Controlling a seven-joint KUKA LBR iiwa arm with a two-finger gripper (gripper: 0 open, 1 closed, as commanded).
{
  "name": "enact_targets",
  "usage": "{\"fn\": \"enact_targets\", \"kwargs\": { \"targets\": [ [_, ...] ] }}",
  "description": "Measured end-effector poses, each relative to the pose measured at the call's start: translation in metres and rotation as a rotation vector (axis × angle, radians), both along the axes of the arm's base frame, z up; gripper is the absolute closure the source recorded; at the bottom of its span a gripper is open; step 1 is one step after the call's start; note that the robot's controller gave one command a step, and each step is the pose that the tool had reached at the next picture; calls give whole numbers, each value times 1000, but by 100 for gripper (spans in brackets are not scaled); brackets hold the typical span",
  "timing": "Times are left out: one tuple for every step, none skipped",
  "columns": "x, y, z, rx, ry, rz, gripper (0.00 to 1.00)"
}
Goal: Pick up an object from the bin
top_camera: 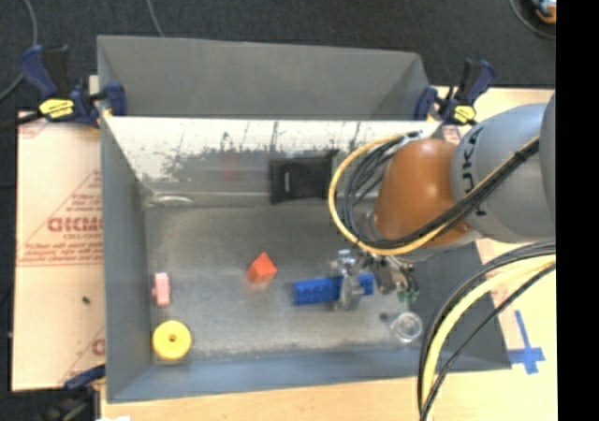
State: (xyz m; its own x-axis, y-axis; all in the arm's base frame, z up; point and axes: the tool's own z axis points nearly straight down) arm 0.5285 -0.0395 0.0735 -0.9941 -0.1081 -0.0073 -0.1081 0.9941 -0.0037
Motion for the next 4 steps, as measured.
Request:
{"fn": "enact_targets", "kwargs": {
  "targets": [
    [0, 0, 0, 0, 0, 1, 100],
    [-6, -7, -1, 1, 1, -18, 100],
    [11, -27, -2, -1, -6, 7, 100],
    [-13, -28, -3, 1, -1, 0, 100]
  ]
}}
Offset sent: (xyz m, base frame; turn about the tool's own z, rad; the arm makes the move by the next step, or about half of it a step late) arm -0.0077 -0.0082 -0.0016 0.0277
